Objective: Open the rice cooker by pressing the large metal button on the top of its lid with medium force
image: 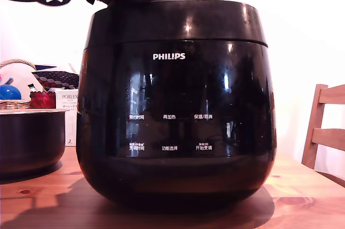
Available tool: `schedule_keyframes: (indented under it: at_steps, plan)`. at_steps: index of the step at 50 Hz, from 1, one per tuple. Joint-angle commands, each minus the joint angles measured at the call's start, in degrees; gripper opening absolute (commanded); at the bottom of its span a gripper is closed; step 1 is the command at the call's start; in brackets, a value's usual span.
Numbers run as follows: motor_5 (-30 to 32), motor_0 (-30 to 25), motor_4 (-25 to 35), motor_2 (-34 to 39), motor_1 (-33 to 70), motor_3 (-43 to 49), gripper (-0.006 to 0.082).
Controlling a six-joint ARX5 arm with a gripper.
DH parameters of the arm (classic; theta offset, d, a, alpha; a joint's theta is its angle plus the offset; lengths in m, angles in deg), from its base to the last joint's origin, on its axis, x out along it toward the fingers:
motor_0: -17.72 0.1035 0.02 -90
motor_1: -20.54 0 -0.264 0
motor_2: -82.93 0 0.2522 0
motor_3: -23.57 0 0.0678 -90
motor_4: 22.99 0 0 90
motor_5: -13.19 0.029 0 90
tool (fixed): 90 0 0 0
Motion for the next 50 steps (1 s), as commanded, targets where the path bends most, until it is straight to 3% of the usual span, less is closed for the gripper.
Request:
schedule_keyframes:
  at_steps: [1, 27, 50]
  plan:
    - [-0.28, 0.04, 0.13, -0.37, -1.36, 0.17, -0.0020]
    - [0.04, 5.64, -5.75, -0.42, -13.84, 10.45, -0.0020]
    - [3.48, 21.03, -13.44, -0.42, -22.34, 17.53, -0.0020]
